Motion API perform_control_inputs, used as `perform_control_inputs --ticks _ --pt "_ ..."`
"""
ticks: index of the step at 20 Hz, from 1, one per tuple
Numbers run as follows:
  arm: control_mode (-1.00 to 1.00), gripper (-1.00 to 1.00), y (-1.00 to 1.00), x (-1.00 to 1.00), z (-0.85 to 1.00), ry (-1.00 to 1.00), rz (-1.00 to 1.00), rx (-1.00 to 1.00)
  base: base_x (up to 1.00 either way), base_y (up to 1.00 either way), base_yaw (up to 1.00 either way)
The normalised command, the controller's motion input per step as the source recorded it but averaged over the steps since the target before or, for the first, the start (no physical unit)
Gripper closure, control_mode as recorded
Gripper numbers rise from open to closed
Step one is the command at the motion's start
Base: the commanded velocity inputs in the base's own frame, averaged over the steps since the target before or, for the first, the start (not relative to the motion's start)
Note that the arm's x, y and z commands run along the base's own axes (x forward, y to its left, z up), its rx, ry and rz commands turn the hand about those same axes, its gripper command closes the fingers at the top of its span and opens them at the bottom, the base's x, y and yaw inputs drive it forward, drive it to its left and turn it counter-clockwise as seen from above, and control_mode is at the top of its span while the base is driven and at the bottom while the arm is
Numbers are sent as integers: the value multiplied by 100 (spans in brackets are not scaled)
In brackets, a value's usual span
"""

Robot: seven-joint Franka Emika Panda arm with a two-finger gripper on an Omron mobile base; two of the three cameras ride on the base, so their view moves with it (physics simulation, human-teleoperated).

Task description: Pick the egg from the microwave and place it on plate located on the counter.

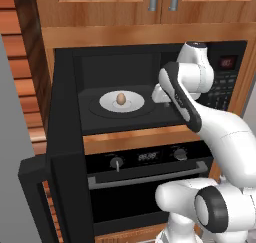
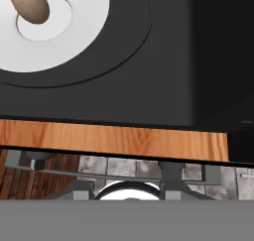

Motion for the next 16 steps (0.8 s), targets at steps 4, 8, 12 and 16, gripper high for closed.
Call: perform_control_inputs --ticks 4,8,12,16 --pt "-100 -100 0 -29 -9 -10 0 0 0 0 0" --pt "-100 -100 8 -60 -8 -33 0 0 0 0 0" --pt "-100 -100 47 -42 0 -42 0 0 0 0 0" --pt "-100 -100 66 0 3 -32 0 0 0 0 0"
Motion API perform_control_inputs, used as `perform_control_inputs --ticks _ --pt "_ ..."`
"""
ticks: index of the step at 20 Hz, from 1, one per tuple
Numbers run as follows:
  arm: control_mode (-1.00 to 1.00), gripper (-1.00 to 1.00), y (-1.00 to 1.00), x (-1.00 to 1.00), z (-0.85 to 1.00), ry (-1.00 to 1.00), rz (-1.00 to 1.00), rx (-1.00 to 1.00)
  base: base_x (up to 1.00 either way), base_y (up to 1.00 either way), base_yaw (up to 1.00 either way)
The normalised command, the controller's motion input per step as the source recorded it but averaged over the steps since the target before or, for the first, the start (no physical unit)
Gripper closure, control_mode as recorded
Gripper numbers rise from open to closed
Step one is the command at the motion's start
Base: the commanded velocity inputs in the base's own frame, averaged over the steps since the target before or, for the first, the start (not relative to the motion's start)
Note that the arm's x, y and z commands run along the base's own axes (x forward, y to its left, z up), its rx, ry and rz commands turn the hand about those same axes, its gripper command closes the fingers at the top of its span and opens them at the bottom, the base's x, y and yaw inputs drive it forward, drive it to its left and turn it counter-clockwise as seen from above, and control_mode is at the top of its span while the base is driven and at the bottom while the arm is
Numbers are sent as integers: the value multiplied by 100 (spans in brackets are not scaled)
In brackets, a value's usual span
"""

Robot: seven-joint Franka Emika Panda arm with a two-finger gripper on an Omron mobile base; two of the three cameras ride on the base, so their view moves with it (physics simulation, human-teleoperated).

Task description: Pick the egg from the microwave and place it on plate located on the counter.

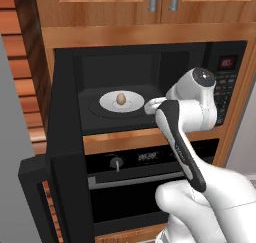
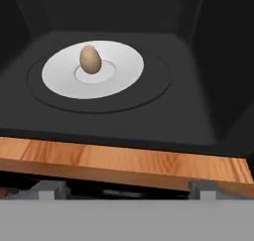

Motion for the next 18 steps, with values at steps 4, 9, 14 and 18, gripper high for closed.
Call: perform_control_inputs --ticks 4,9,14,18 --pt "-100 -100 68 12 15 -25 0 0 0 0 0" --pt "-100 -100 46 5 8 -8 -8 3 0 0 0" --pt "-100 -100 28 25 35 -4 -3 5 0 0 0" --pt "-100 -100 6 38 45 1 0 9 0 0 0"
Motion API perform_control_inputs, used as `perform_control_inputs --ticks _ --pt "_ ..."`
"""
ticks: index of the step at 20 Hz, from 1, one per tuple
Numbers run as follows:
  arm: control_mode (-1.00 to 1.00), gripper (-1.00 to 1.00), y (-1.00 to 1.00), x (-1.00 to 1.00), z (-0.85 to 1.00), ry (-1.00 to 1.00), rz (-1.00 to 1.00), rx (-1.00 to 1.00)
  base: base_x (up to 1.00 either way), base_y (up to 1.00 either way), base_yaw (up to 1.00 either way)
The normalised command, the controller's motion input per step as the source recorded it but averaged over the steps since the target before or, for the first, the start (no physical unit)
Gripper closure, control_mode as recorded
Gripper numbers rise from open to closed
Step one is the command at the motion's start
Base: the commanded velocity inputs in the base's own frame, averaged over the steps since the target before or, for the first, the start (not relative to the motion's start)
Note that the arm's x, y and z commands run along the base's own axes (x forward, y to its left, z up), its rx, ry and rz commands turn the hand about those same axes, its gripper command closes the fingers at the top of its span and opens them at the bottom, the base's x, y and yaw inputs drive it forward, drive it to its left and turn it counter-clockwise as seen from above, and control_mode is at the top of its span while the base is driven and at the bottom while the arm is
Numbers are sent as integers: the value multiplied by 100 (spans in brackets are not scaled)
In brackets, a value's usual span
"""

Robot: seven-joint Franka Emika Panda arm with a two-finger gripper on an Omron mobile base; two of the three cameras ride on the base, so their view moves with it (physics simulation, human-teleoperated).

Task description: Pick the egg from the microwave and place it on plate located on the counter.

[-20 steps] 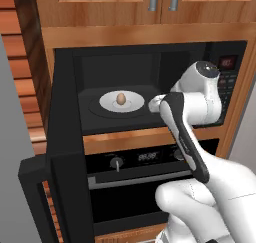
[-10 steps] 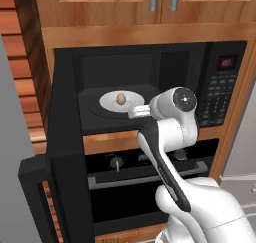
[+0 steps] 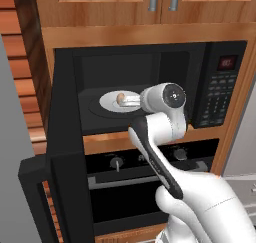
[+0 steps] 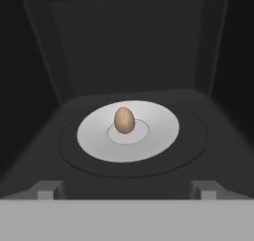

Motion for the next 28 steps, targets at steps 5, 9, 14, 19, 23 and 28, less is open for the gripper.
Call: perform_control_inputs --ticks 5,9,14,19,23,28 --pt "-100 -100 0 40 36 8 0 4 0 0 0" --pt "-100 -100 8 39 -3 5 0 0 0 0 0" --pt "-100 -100 2 22 -41 1 0 0 0 0 0" --pt "-100 -100 0 23 -35 0 0 0 0 0 0" --pt "-100 -100 0 33 -1 0 0 0 0 0 0" --pt "-100 -100 3 51 0 4 0 0 0 0 0"
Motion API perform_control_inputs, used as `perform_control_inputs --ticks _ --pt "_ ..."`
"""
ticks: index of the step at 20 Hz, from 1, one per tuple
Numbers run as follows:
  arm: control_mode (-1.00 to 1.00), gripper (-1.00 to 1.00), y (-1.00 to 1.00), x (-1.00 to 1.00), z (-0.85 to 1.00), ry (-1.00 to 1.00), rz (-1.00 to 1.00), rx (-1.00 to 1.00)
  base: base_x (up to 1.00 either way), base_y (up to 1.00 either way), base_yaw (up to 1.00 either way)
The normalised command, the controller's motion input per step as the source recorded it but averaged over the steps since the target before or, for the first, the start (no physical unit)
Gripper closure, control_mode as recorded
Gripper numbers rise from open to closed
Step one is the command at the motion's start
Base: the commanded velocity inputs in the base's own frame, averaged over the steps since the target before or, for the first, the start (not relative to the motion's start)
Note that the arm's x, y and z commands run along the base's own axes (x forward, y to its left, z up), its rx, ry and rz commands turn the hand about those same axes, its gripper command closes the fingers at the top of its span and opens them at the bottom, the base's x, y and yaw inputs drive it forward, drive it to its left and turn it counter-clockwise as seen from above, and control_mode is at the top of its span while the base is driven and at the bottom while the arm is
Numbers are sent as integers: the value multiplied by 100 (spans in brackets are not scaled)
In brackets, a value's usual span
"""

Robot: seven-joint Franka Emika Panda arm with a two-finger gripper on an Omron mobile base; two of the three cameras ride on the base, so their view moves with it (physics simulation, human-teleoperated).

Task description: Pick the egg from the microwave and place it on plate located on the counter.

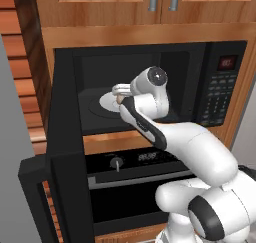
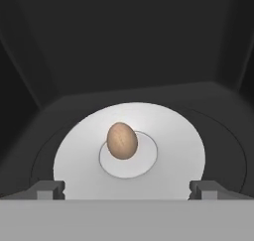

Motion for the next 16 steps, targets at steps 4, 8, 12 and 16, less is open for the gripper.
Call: perform_control_inputs --ticks 4,8,12,16 --pt "-100 -100 9 40 -9 3 0 0 0 0 0" --pt "-100 -100 14 24 -29 5 0 0 0 0 0" --pt "-100 -100 13 22 -30 6 0 0 0 0 0" --pt "-100 -100 4 20 -17 5 0 0 0 0 0"
